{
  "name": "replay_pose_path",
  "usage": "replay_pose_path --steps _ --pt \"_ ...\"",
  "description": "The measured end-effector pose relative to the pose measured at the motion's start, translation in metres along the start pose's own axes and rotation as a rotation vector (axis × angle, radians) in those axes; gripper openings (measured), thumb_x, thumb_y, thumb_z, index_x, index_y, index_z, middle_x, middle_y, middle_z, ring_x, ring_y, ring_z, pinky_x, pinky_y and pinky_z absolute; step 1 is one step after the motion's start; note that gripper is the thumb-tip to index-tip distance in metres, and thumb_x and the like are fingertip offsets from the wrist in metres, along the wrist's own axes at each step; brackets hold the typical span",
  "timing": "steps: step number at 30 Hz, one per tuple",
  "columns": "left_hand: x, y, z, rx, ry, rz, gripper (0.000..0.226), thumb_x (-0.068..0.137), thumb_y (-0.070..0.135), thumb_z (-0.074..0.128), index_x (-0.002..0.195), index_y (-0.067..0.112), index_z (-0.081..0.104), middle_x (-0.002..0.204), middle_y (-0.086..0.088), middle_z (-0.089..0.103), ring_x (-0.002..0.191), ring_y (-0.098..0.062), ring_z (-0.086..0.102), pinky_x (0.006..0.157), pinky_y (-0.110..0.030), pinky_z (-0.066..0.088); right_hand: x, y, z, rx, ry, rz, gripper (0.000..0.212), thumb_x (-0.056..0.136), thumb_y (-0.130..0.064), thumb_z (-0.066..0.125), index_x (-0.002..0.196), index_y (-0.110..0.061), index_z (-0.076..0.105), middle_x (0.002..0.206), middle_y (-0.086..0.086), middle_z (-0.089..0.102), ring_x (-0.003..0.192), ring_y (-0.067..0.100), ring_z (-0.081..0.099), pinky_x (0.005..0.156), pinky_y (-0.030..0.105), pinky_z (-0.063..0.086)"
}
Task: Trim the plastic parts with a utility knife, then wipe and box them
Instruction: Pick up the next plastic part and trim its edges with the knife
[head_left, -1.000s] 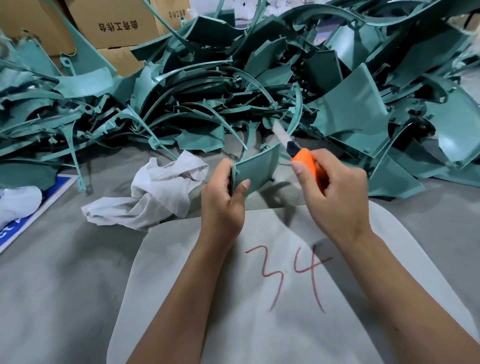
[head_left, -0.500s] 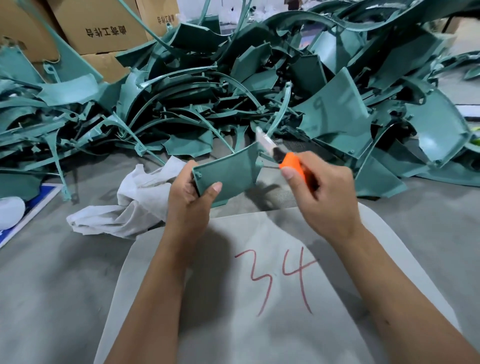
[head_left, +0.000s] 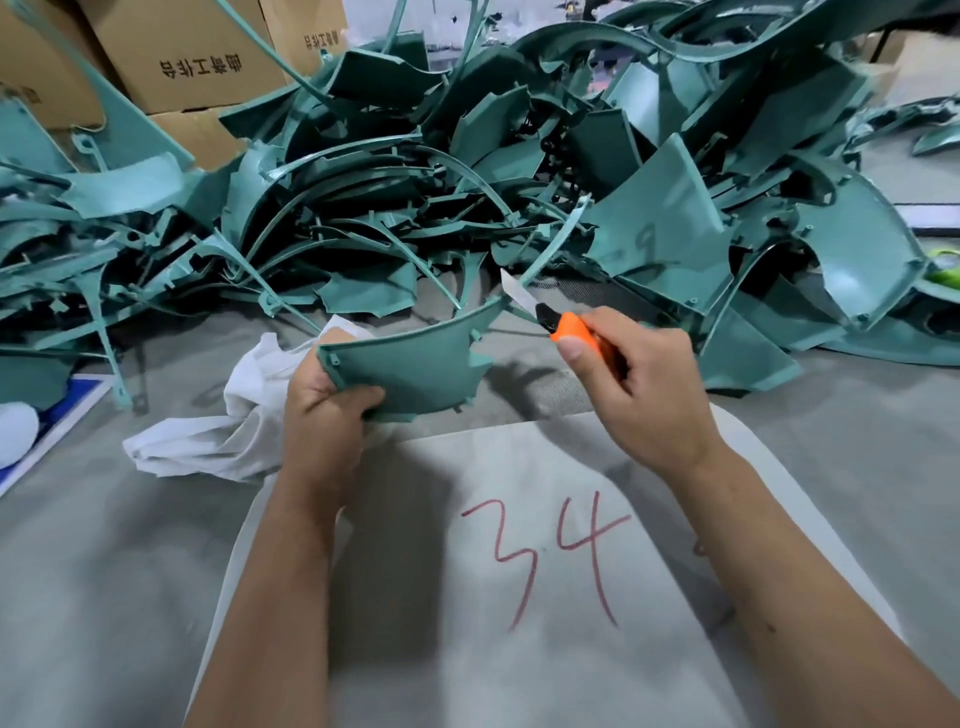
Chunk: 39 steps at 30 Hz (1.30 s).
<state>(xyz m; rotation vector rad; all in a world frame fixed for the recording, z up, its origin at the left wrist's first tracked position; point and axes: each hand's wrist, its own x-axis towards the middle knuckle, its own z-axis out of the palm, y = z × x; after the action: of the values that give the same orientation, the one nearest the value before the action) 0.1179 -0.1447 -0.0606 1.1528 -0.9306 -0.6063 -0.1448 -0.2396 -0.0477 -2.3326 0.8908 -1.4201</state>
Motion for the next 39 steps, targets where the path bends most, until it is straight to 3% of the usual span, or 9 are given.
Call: replay_pose_path --steps 6,13,18,20,25,28,33,37,39 --pt "0.006 -0.005 -0.014 0.124 0.209 0.075 0.024 0.066 0.001 0.042 0.064 0.023 0.053 0.063 0.003 0.044 0.066 -0.021 0.035 0.059 -0.038 0.031 0.004 0.015 -0.008 -0.096 0.162 0.184 0.042 0.108 -0.05 0.048 0.092 -0.016 0.068 0.061 -0.001 0.057 0.051 0.015 0.051 0.05 0.029 0.033" --pt "0.005 -0.002 -0.008 0.076 0.257 0.056 0.029 0.065 -0.002 0.04 0.062 0.024 0.053 0.059 0.008 0.044 0.061 -0.016 0.037 0.054 -0.027 0.029 -0.002 -0.002 0.005 0.016 -0.027 -0.009 0.032 0.108 -0.044 0.052 0.101 -0.017 0.068 0.064 -0.003 0.051 0.054 0.017 0.049 0.051 0.035 0.037" --pt "0.003 0.005 -0.011 0.02 0.269 0.037 0.026 0.061 -0.003 0.037 0.061 0.022 0.044 0.06 0.004 0.036 0.061 -0.016 0.031 0.054 -0.034 0.018 0.002 0.012 -0.007 -0.053 0.134 0.14 0.035 0.107 -0.044 0.052 0.084 -0.019 0.061 0.057 -0.003 0.047 0.052 0.015 0.043 0.051 0.028 0.033" --pt "0.003 0.006 -0.012 0.023 0.281 0.032 0.027 0.061 -0.002 0.038 0.06 0.023 0.046 0.056 0.009 0.037 0.059 -0.015 0.03 0.051 -0.029 0.019 0.003 0.015 -0.011 -0.08 0.206 0.195 0.036 0.107 -0.044 0.052 0.082 -0.02 0.059 0.057 -0.001 0.047 0.053 0.018 0.044 0.053 0.036 0.036" --pt "0.004 0.005 -0.011 -0.024 0.288 0.027 0.026 0.057 -0.004 0.037 0.058 0.022 0.039 0.06 0.002 0.032 0.061 -0.018 0.027 0.059 -0.041 0.012 0.001 0.005 -0.006 0.047 0.112 -0.007 0.036 0.11 -0.041 0.051 0.09 -0.013 0.062 0.062 0.001 0.046 0.054 0.021 0.044 0.05 0.036 0.033" --pt "0.005 0.003 -0.013 -0.025 0.299 0.023 0.026 0.055 -0.003 0.037 0.058 0.022 0.038 0.057 0.005 0.033 0.058 -0.016 0.027 0.055 -0.035 0.013 0.003 0.008 -0.003 -0.053 0.107 0.079 0.038 0.108 -0.043 0.05 0.09 -0.013 0.064 0.06 0.001 0.048 0.052 0.021 0.046 0.051 0.036 0.035" --pt "0.005 0.004 -0.012 -0.012 0.358 0.002 0.021 0.057 -0.001 0.04 0.058 0.021 0.038 0.058 0.004 0.033 0.059 -0.016 0.028 0.055 -0.034 0.015 0.006 0.021 -0.017 -0.161 0.283 0.364 0.039 0.108 -0.044 0.051 0.081 -0.018 0.06 0.055 -0.006 0.045 0.05 0.005 0.044 0.05 0.016 0.031" --pt "0.005 0.007 -0.006 -0.007 0.414 -0.074 0.023 0.064 0.006 0.046 0.056 0.022 0.06 0.054 0.013 0.05 0.053 -0.009 0.043 0.049 -0.022 0.031 0.006 0.008 -0.015 0.092 0.353 0.31 0.043 0.111 -0.042 0.045 0.088 -0.011 0.063 0.061 0.01 0.054 0.055 0.024 0.053 0.054 0.04 0.042" --pt "0.004 0.012 -0.006 -0.042 0.394 -0.066 0.02 0.066 0.005 0.047 0.068 0.018 0.063 0.065 0.004 0.057 0.061 -0.016 0.05 0.055 -0.027 0.037 0.004 -0.002 -0.009 0.195 0.314 0.183 0.04 0.112 -0.037 0.042 0.092 -0.008 0.061 0.061 0.01 0.052 0.052 0.029 0.049 0.048 0.045 0.038"
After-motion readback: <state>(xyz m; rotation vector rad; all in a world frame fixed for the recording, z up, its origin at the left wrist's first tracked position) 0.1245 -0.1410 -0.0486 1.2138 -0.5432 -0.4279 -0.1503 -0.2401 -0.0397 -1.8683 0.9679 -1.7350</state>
